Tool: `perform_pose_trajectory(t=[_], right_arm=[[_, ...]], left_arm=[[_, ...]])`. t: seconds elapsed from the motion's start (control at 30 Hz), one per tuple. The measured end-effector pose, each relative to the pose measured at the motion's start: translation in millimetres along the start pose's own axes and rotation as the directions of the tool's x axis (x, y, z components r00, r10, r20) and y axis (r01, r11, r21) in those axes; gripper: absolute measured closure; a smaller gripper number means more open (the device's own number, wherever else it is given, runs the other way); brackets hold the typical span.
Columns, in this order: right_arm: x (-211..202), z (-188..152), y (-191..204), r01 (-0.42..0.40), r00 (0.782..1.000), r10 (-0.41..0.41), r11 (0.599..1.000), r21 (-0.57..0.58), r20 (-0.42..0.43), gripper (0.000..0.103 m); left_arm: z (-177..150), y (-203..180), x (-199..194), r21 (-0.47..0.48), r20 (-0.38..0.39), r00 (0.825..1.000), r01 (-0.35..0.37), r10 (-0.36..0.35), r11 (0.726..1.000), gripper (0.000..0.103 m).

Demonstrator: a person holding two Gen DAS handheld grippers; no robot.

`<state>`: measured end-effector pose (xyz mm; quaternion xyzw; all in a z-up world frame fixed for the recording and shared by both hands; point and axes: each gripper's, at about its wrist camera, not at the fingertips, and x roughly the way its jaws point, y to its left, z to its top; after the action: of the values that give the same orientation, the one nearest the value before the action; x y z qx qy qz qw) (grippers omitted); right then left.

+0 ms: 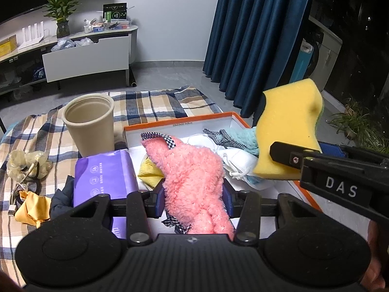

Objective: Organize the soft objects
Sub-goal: 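Carry the pink plush and yellow sponge with both grippers over the white box, then open the left gripper to drop the plush while the right releases the sponge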

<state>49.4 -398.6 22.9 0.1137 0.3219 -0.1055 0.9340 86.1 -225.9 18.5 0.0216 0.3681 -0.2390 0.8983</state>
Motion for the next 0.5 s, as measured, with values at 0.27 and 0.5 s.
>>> perform_pose_trajectory(t=[0.27, 0.5], right_arm=[[12.8, -0.9, -6.5, -0.006, 1.0, 0.005, 1.0, -0.026, -0.031, 0.054], [23.2, 2.2, -13.6, -0.01, 0.999, 0.008, 0.999, -0.037, -0.045, 0.054]], left_arm=[[2.3, -6.9, 9.4, 0.012, -0.011, 1.0, 0.009, -0.009, 1.0, 0.057], [4.4, -11.6, 18.0, 0.019, -0.021, 1.0, 0.024, -0.024, 1.0, 0.057]])
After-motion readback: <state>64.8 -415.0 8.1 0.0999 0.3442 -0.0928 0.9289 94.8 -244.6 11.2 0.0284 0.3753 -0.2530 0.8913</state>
